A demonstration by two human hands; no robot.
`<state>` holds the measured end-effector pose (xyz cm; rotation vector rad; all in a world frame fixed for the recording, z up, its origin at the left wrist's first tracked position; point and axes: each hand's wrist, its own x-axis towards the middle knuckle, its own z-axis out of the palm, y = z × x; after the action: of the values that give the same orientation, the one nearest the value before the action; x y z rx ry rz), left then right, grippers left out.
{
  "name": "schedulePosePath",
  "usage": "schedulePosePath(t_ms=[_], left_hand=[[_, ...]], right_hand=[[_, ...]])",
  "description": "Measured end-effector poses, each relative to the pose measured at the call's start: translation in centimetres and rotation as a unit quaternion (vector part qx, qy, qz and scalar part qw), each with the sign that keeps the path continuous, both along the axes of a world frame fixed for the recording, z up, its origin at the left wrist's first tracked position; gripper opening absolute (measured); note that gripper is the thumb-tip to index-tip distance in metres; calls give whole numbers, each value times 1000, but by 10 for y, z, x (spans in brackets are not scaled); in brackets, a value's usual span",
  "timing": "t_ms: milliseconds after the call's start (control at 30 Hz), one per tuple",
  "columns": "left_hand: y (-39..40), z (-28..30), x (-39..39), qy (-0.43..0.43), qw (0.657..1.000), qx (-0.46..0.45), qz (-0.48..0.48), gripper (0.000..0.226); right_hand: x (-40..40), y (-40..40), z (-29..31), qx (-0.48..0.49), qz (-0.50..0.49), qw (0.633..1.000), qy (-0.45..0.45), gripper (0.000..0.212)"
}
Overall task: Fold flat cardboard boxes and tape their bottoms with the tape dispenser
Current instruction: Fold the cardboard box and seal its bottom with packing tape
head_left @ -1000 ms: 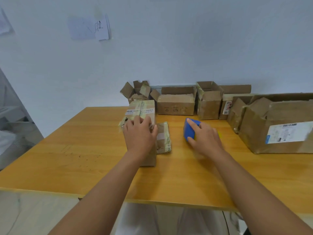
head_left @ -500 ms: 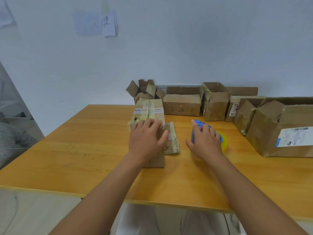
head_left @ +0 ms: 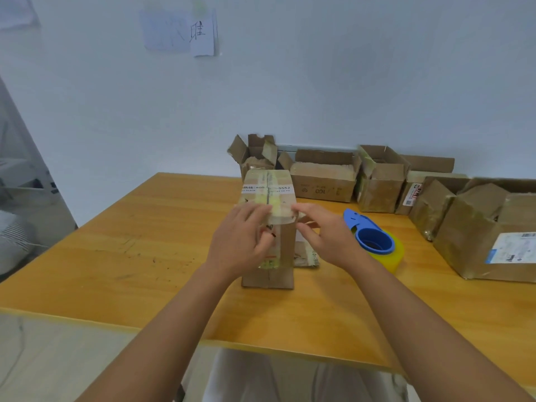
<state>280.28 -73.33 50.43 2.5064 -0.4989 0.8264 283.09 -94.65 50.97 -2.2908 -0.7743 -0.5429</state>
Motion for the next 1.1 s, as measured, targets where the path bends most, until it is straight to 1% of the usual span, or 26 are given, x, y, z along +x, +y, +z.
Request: schedulePosePath(t_ms=[67, 133, 233, 300, 400, 467, 533, 600, 633, 767, 833, 867, 900, 967, 1000, 1033, 1100], left_hand=[[7, -2, 3, 35, 998, -58, -4, 52], [11, -4, 5, 45, 993, -104, -21, 54], [14, -12, 5, 52, 991, -121, -39, 53], [15, -18, 3, 59, 989, -126, -48, 59], [12, -21, 0, 92, 975, -183, -84, 72], [4, -23, -2, 107, 963, -222, -109, 81], [-4, -24, -3, 124, 943, -283, -127, 86], [-9, -25, -4, 137, 918, -344, -140, 88], [-10, -26, -4, 138, 913, -358, -141, 88], [-13, -39, -5, 136, 917, -357, -113, 88], [-13, -38, -5, 134, 910, -382, -84, 81], [-11, -36, -4, 125, 906, -399, -70, 72], [-7, -33, -3, 106, 904, -409, -64, 58], [1, -25, 0, 59, 915, -397, -48, 25], [6, -21, 2, 42, 922, -382, -35, 19], [10, -18, 5, 35, 929, -369, -24, 18], [18, -15, 12, 43, 937, -347, -11, 17]], right_hand=[[1, -1, -1, 26, -4, 1000, 7, 40], [0, -1, -3, 41, -11, 999, -1, 35], [1, 2, -4, 79, -8, 997, -2, 29], [2, 2, -5, 90, -7, 996, 7, 27], [4, 2, -5, 105, -1, 994, 32, 26], [4, 5, -7, 107, -8, 994, 30, 26], [2, 7, -13, 112, -27, 993, 27, 30], [-1, 9, -22, 139, -37, 988, 61, 42], [-4, 10, -27, 150, -38, 984, 83, 48], [-14, 19, -43, 176, -16, 973, 148, 63], [-17, 20, -42, 194, -13, 968, 158, 62], [-17, 19, -38, 199, -17, 968, 153, 59], [-15, 18, -33, 197, -24, 970, 140, 55], [-11, 15, -19, 184, -32, 976, 111, 47], [-9, 14, -13, 171, -31, 980, 99, 42], [-7, 12, -9, 151, -31, 984, 86, 38], [-4, 12, -4, 117, -36, 990, 68, 31]])
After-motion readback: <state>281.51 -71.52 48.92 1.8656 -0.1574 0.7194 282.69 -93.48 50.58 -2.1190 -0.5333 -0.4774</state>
